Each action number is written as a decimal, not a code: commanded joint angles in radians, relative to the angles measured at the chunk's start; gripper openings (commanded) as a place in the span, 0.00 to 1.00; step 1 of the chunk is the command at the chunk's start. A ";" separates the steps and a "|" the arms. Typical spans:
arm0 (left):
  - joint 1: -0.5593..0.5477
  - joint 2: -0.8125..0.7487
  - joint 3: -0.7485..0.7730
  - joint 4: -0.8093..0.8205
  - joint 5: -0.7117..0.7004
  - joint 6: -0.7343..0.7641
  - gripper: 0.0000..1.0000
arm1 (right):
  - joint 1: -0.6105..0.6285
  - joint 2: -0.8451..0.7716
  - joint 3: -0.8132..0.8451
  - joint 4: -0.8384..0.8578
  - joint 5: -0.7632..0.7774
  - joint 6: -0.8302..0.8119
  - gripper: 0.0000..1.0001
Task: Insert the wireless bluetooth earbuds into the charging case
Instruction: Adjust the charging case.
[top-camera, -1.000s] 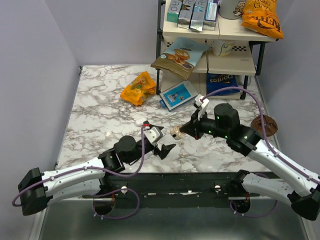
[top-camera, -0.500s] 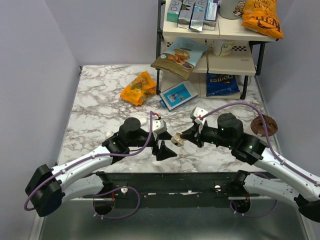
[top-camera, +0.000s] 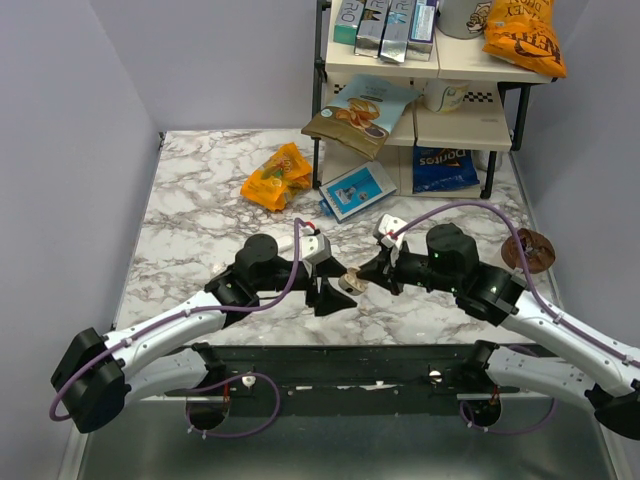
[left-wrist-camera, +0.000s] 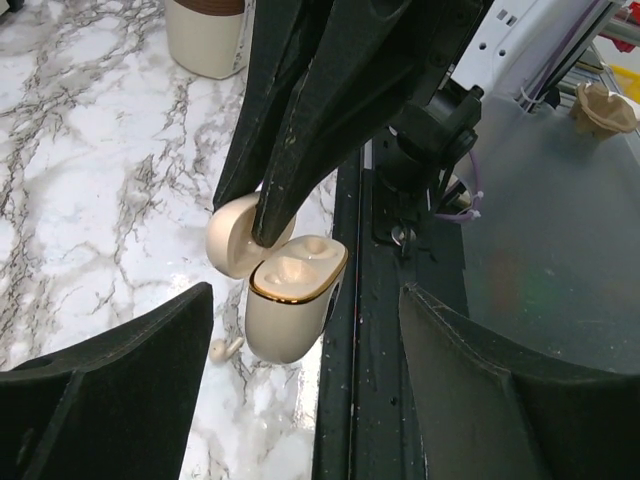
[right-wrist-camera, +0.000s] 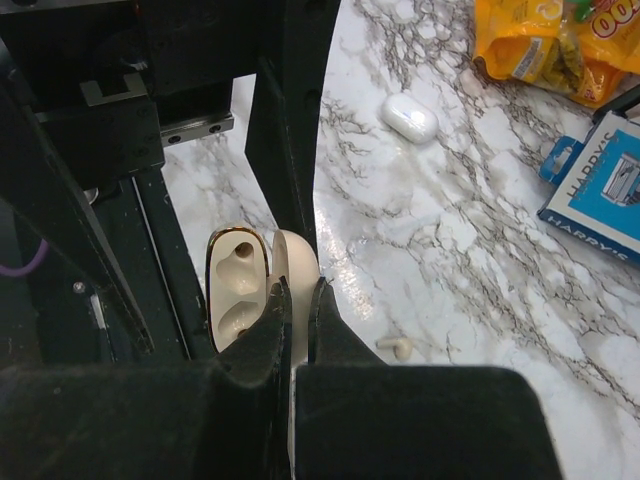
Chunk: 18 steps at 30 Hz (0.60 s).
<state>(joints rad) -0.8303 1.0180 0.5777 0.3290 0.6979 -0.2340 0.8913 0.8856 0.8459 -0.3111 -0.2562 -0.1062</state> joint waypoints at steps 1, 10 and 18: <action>0.005 0.011 0.004 0.056 0.015 -0.008 0.77 | 0.008 0.009 0.031 0.018 -0.034 0.002 0.01; 0.005 0.025 -0.001 0.070 0.021 -0.011 0.68 | 0.009 0.015 0.045 0.014 -0.041 0.007 0.01; 0.005 0.042 -0.004 0.107 0.026 -0.039 0.45 | 0.009 0.009 0.041 0.006 -0.046 0.008 0.01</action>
<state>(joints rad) -0.8303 1.0477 0.5774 0.3744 0.7006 -0.2588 0.8909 0.9012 0.8616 -0.3096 -0.2783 -0.1051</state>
